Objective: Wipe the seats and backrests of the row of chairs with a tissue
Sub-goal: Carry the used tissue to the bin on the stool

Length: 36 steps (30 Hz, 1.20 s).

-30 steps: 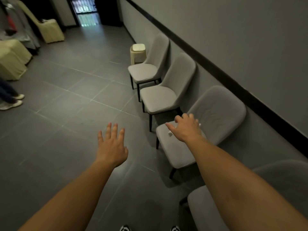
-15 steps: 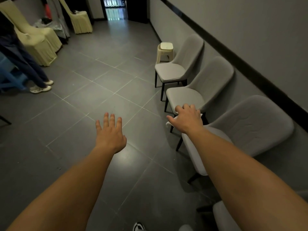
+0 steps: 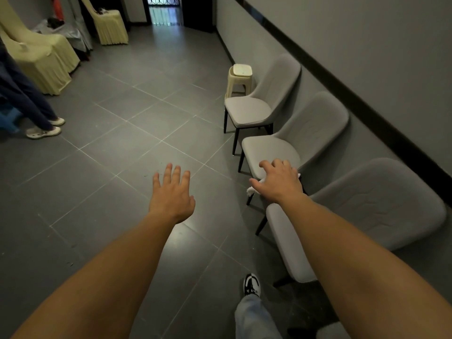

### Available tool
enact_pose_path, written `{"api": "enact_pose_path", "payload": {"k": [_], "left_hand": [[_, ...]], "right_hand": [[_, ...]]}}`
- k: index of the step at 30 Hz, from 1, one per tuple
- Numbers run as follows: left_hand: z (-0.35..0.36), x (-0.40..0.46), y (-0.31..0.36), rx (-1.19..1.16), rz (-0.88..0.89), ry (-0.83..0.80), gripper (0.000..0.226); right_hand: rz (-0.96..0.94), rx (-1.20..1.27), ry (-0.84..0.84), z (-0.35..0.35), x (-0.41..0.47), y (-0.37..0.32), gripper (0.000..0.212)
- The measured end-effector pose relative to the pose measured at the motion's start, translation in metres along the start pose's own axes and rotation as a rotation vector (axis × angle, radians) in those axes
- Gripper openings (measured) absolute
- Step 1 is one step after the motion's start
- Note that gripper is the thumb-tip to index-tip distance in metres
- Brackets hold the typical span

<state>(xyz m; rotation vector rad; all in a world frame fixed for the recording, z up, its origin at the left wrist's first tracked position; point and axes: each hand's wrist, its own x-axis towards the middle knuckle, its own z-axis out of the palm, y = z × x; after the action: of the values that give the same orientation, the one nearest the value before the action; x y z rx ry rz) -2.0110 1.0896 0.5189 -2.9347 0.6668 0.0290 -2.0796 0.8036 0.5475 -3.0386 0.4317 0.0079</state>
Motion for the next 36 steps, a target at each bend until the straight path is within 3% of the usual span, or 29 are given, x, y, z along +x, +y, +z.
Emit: {"api": "enact_pose_path", "payload": {"k": [12,17,26,36], "left_hand": [[-0.019,0.181,0.039,-0.027,-0.125,0.021,0.072],[-0.016,0.234,0.029,-0.001,-0.125,0.011,0.073],[0.017,0.35,-0.07,-0.038,-0.207,-0.061,0.074],[0.025,0.491,-0.182,-0.101,-0.124,-0.064,0.068]], "right_hand": [[-0.092,0.0,-0.094,0.014,0.197,0.062,0.072],[-0.14,0.011,-0.096,0.026,0.264,0.049,0.071],[-0.12,-0.056,-0.083,0.032,0.392,-0.01,0.07],[-0.029,-0.066,-0.067,0.033,0.523,-0.095,0.069]]}}
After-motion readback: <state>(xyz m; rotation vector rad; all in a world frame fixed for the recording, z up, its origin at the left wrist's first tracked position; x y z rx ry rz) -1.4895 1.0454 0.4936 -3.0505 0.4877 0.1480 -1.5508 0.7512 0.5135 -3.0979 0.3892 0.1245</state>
